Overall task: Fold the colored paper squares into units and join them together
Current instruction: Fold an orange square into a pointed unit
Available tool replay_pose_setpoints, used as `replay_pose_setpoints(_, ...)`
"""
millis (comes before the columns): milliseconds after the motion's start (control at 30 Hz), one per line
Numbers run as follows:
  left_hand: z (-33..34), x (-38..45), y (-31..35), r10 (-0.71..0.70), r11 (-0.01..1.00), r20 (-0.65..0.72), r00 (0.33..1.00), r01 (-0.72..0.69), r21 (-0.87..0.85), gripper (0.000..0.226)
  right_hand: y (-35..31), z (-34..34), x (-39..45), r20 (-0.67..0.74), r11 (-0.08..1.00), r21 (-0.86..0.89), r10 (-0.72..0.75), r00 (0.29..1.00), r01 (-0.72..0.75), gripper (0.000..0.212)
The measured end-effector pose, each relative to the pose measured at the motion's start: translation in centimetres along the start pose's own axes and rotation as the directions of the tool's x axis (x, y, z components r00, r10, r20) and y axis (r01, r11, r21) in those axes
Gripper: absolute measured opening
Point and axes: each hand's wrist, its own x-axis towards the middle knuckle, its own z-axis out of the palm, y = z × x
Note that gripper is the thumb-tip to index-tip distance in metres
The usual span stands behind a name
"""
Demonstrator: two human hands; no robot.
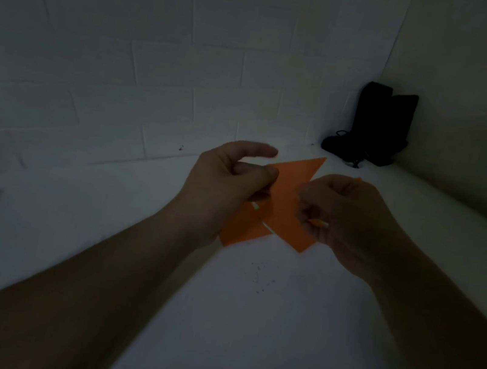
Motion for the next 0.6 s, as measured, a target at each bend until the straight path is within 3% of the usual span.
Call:
replay_pose_setpoints(167, 0.18, -0.3, -0.02, -0.113, 0.994, 0.198, 0.974, 0.112, 0.015, 0.063, 0.35, 0.11, 0.13, 0.034, 0.983, 0.182, 0.028, 0.999, -0.034, 0.016)
replay_pose_setpoints(367, 0.33, -0.2, -0.45, -0.106, 0.994, 0.133, 0.986, 0.102, 0.034, 0.051, 0.61, 0.54, 0.15, 0.037, 0.976, 0.21, 0.048, 0.998, -0.055, 0.021)
replay_pose_setpoints(600, -0.05, -0.02, -0.33, -0.121, 0.989, 0.157, 0.98, 0.105, 0.108, 0.06, 0.09, 0.21, 0.31, -0.016, 0.969, 0.241, 0.055, 0.998, -0.05, 0.021)
